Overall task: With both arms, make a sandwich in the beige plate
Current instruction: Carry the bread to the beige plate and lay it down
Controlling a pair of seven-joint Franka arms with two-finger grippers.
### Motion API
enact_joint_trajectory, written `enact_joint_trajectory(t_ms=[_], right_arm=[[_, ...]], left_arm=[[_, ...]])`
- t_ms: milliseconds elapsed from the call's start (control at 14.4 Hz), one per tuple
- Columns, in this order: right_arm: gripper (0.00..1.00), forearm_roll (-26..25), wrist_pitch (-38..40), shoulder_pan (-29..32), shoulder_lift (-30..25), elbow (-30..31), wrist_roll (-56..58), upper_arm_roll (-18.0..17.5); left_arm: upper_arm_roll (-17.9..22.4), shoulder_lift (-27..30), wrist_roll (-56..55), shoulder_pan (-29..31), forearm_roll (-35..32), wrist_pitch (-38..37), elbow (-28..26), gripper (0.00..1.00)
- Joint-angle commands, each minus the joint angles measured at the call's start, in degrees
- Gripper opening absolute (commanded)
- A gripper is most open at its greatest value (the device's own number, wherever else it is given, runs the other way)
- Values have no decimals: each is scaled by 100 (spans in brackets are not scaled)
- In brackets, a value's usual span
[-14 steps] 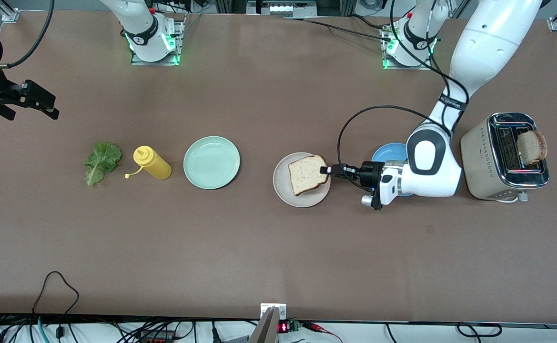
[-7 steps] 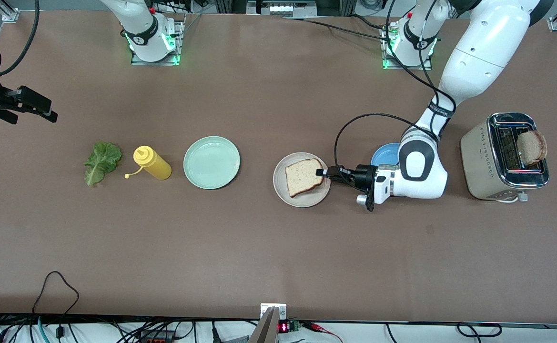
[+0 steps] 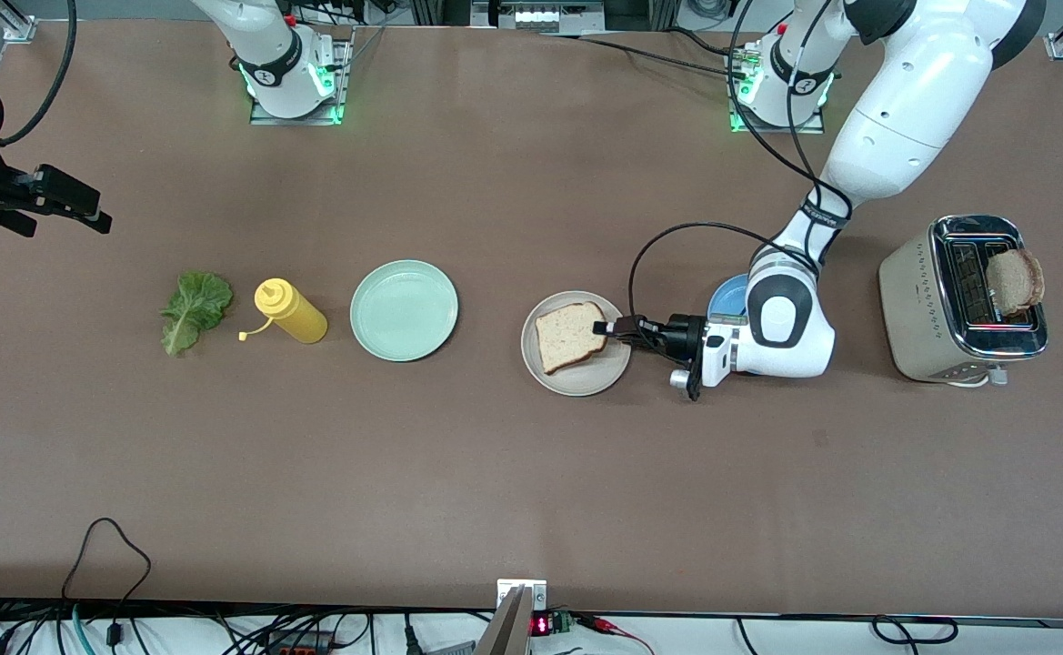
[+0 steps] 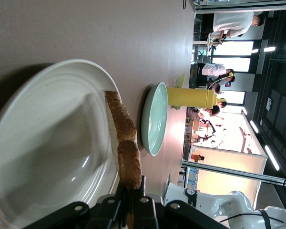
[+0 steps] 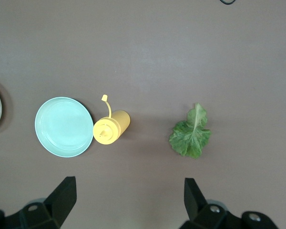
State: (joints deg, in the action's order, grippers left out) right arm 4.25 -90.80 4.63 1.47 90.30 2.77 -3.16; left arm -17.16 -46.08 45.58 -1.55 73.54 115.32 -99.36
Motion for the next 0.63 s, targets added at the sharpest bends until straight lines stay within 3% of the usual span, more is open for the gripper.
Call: enact_joint_trajectory(t_ms=[0, 70, 348, 556], right_arm=[[100, 93, 63, 64, -68, 40, 101, -45], [100, 93, 63, 64, -68, 40, 101, -45], [100, 93, 72, 64, -68, 40, 109, -45], [100, 93, 72, 64, -60, 40, 127, -54]], left_arm=[[20, -50, 145, -56, 188, 17, 31, 46], [37, -42, 171, -13, 161, -9, 22, 99], [90, 64, 136, 58, 74, -53, 22, 100], [125, 283, 57, 224, -575, -53, 22, 100]])
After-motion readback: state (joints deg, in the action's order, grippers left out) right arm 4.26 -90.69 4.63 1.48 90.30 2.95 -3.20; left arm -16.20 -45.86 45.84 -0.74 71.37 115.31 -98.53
